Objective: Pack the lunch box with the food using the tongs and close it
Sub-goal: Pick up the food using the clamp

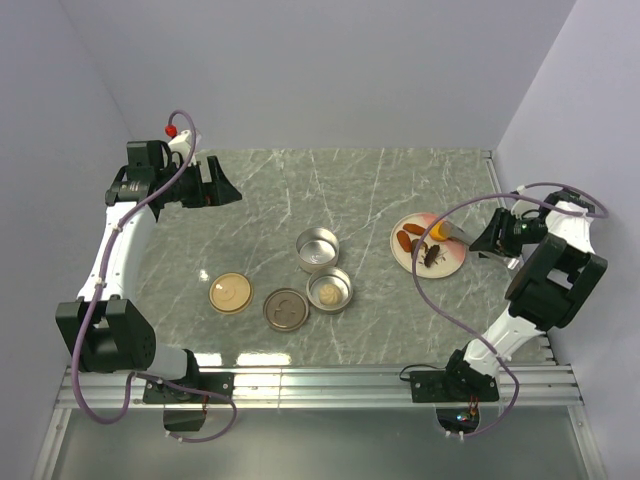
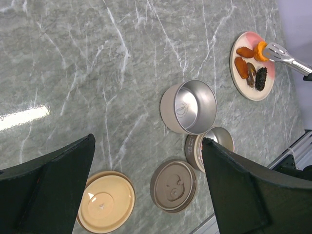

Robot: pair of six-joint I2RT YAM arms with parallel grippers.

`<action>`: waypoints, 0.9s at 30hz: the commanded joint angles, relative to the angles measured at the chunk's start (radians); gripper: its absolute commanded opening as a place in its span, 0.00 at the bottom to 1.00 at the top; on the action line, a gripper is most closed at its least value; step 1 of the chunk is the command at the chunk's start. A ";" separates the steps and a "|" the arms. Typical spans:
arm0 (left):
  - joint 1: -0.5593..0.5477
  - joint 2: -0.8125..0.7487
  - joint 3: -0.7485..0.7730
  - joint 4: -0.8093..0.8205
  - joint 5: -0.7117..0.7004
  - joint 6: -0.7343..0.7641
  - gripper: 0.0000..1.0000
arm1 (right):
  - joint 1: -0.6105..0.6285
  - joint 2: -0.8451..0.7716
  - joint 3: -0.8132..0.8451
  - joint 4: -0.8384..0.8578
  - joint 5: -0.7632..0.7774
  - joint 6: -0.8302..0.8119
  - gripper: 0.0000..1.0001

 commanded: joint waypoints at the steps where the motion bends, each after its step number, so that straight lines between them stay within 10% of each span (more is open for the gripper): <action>1: 0.002 -0.004 0.030 0.027 0.005 -0.007 0.97 | 0.008 0.014 0.036 0.006 -0.058 0.003 0.48; 27: 0.000 -0.004 0.045 0.016 0.005 0.002 0.97 | 0.063 -0.166 0.073 -0.123 -0.133 -0.192 0.27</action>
